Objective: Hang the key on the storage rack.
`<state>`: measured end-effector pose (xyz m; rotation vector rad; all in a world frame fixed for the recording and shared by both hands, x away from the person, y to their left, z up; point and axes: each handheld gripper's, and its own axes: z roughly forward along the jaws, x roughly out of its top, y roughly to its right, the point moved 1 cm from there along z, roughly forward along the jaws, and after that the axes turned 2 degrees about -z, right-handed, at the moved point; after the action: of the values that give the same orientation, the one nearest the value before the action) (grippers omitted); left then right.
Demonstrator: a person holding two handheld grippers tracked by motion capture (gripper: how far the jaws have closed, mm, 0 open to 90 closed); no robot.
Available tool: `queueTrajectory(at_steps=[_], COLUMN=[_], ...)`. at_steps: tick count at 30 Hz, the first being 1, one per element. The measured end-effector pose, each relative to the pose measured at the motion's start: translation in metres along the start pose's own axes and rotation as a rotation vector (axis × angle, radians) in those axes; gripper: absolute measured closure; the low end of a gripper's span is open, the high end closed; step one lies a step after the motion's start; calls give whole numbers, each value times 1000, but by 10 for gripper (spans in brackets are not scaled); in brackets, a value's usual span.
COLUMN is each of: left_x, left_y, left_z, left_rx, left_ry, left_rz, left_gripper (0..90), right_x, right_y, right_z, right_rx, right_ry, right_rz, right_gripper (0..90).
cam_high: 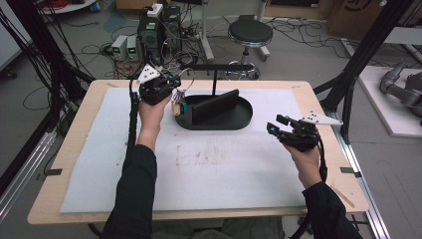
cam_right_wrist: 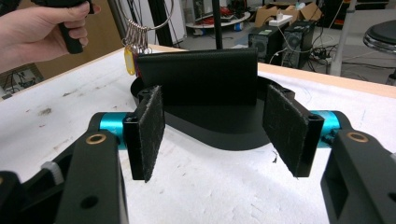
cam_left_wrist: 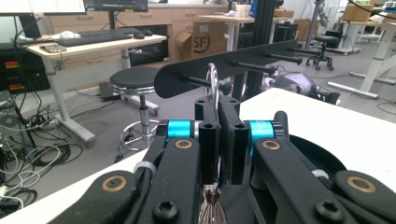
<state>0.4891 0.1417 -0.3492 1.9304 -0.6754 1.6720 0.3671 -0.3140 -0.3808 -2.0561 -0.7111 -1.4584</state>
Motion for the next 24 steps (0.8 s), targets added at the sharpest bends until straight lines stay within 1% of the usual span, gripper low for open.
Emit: queueTrajectory(at_steps=[2, 3, 8, 9, 11, 12, 13, 14, 15, 16, 17, 18, 19, 20, 21, 22, 23, 24], left_x=[-1, -3, -6, -7, -8, -8, -8, -8, -8, -8, -8, -8, -8, -8, -8, -8, -8, -7], left_y=[0, 0, 0, 0, 0, 0, 0, 0, 0, 1, 2, 2, 2, 2, 2, 2, 1, 2], left_z=[1, 2, 3, 3, 3, 3, 2, 1, 0, -1, -2, -4, -4, -6, -9, -11, -13, -17], left_rx=[4, 11, 21, 29, 34, 40, 43, 47, 56, 63, 75, 89, 89, 96, 114, 122, 120, 124], left_ry=[-13, -21, -18, -21, -20, -19, -21, -20, -22, -24, -28, -37, -37, -37, -44, -47, -56, -66], left_rz=[-3, 7, -5, -5, -6, -10, -13, -13, -4, 4, 8, -3, -3, -12, -20, -29, -46, -54], left_gripper=[862, 861, 853, 848, 831, 791, 791, 773, 739, 739, 717, 610, 576, 576, 479, 479, 379, 352], right_x=[0, 0, 0, 0, 0, 0, 0, 0, 0, 0, 0, 0, 0, 0, 0, 0, 0, 0], right_y=[0, 0, 0, 0, 0, 0, 0, 0, 0, 0, 0, -1, -1, -1, -2, -2, -2, -2], right_z=[0, 0, 0, 0, 0, 0, 0, 0, 0, 0, 0, 1, 1, 1, 1, 1, 2, 2], right_rx=[0, -1, 0, 1, 1, 0, 0, 1, 1, 1, 0, 2, 2, 1, 1, 1, 1, 1], right_ry=[1, 2, 1, 1, 0, -2, -2, -3, -3, -3, -2, -4, -4, -3, -8, -8, -4, -4], right_rz=[2, 1, -1, 0, -2, 1, 1, 3, 0, 0, -2, -2, -2, -4, -4, -4, -7, -8], right_gripper=[397, 396, 397, 396, 396, 396, 396, 396, 396, 396, 397, 396, 396, 396, 394, 394, 394, 394])
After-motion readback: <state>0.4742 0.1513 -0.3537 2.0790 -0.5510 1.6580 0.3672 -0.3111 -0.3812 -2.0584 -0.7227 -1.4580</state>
